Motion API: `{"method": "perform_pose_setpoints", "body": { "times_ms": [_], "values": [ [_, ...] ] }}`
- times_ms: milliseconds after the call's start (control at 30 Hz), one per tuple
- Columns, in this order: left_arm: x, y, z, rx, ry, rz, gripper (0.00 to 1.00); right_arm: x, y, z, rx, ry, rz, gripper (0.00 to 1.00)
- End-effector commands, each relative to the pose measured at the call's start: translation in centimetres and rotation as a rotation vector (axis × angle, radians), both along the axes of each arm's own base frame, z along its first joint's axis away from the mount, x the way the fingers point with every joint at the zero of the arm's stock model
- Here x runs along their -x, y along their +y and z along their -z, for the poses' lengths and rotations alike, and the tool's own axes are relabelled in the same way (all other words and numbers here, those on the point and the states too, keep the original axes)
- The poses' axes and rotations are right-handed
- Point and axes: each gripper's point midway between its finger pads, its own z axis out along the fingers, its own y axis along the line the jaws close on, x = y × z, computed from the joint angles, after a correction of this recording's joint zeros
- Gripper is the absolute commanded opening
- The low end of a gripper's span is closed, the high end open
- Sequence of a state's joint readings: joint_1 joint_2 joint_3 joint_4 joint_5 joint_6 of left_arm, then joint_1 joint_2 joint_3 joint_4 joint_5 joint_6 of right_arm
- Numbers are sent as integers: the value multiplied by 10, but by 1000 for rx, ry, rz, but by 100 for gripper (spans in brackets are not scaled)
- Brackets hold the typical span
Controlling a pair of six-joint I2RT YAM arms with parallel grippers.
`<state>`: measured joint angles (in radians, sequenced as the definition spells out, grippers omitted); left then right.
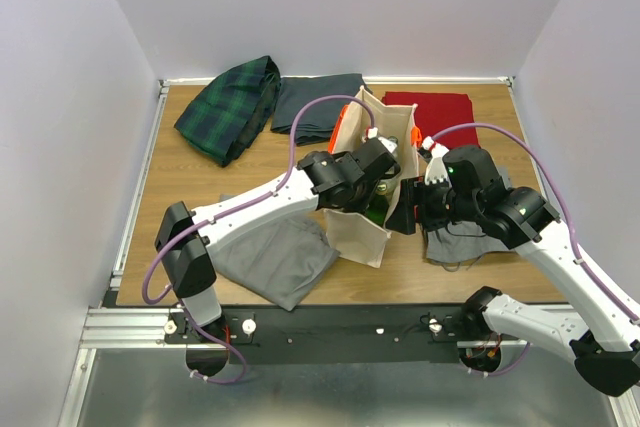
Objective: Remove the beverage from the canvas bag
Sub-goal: Take out the drink from the canvas bag.
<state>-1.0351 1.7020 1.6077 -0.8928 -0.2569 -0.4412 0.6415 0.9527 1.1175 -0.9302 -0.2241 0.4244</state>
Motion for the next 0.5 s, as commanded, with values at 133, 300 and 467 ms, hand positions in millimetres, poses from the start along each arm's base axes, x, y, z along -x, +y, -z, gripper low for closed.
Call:
{"method": "perform_pose_setpoints", "body": {
  "times_ms": [133, 300, 467],
  "values": [
    [-10, -2, -57, 93, -110, 8, 0, 0, -5, -5, 18, -25, 13, 76],
    [-10, -1, -64, 97, -124, 9, 0, -1, -5, -4, 21, -25, 11, 76],
    [-12, 0, -73, 98, -144, 11, 0, -1, -5, -5, 19, -26, 12, 76]
  ]
}}
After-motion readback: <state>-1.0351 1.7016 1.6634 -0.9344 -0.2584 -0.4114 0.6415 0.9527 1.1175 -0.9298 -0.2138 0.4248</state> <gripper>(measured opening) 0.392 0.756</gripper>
